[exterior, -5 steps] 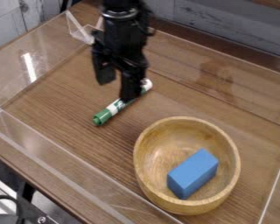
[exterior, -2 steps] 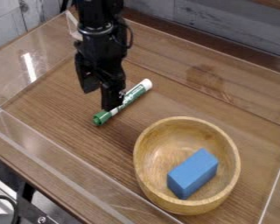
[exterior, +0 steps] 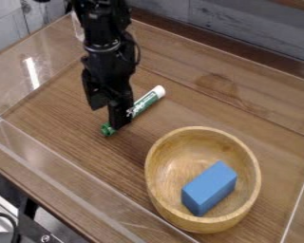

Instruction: Put the green marker in the brown bowl

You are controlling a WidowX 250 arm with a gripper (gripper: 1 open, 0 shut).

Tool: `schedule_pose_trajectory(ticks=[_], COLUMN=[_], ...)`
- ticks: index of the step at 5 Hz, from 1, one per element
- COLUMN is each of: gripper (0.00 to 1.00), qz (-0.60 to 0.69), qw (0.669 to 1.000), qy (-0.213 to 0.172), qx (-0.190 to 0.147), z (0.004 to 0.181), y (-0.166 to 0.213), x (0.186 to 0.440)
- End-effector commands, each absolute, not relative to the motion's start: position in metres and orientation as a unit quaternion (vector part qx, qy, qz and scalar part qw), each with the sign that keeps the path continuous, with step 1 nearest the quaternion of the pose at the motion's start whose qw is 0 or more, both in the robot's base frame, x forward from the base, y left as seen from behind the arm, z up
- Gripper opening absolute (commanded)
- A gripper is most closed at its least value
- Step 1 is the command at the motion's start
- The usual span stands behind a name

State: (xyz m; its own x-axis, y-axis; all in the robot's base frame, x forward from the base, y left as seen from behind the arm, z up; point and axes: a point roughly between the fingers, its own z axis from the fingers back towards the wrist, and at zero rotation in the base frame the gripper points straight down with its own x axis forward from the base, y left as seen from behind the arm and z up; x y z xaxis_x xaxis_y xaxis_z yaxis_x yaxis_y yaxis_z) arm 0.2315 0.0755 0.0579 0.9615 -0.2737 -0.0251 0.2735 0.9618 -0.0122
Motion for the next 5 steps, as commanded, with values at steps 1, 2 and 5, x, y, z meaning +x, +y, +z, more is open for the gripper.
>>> schedule_pose_trajectory(ticks=[1,2,5], gripper=[1.0,1.0,1.0], qz=[-0.135,-0.135,-0.134], qw=[0.991,0.991,0.991], qy=[-0.006,-0.008,-0.012], qx=[-0.001,-0.006,-0.018], z=[0.058,0.049,0.033], y=[0.081,0.084,0.089], x=[0.237,0.239,0.244])
